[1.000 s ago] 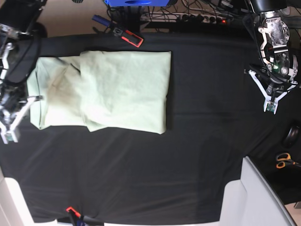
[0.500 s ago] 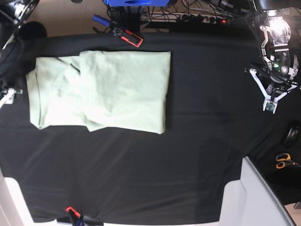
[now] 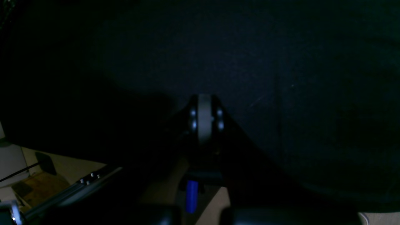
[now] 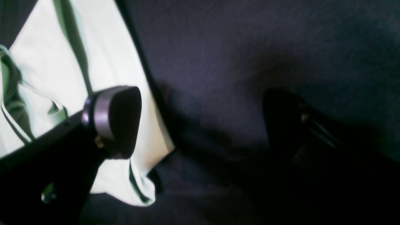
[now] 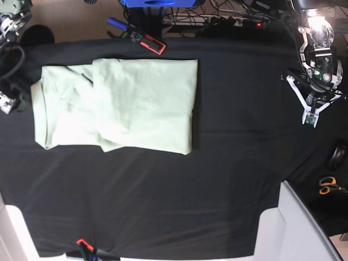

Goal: Fold the T-shirt properly
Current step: 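Release the shirt and raise both grippers away, then grasp the bundle's hem-side edge with the right gripper and fold it over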

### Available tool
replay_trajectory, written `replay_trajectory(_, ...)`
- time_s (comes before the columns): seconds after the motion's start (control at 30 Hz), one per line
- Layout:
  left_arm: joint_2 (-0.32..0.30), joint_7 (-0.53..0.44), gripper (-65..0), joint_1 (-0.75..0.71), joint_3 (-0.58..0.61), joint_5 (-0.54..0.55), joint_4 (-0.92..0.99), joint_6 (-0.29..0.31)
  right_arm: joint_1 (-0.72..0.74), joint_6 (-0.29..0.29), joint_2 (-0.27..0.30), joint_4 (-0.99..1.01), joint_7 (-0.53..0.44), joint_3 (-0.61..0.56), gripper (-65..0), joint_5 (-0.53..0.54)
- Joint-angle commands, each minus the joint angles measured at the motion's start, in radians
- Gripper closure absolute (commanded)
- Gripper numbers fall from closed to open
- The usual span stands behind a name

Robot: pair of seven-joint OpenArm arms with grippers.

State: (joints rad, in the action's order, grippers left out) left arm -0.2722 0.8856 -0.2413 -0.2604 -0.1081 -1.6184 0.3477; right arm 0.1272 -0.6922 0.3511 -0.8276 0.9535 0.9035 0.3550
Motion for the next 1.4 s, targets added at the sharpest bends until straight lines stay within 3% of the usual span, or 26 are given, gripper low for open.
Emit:
replay_trajectory(0.0,-0.016,-0.007,0.0,0.004,-0.007,-0.008,-0.015,-0.005,0.013,-0.006,0.012,-0.006,-0.001,0.003,-58.8,0.005)
replay_trajectory(0.17,-0.019,-0.007,0.0,0.004,-0.009,-0.008,-0.015,-0.005,0.015,-0.006,-0.01,-0.005,-0.001,-0.054,-58.8,0.008)
replay_trajectory(0.47,-0.022,-0.007,0.0,0.006,-0.009,-0.009,-0.001,-0.005,0.007,-0.006,-0.12,-0.012,0.071,-0.077,-58.8,0.008)
replay_trajectory(0.73,-0.025,-0.013,0.0,0.01,-0.009,-0.009,0.079,-0.005,-0.062,-0.006,-0.22,-0.22,0.146,-0.134,-58.8,0.008)
replay_trajectory(1.1,-0.025,-0.013,0.0,0.012,-0.004,-0.009,0.082,-0.005,-0.083,-0.006,-0.257,-0.263,0.16,-0.228,-58.5,0.006)
replay_trajectory(1.37,-0.025,-0.013,0.0,0.006,-0.006,-0.009,0.083,-0.005,-0.083,-0.006,-0.277,-0.261,0.143,-0.283,-36.0,0.006)
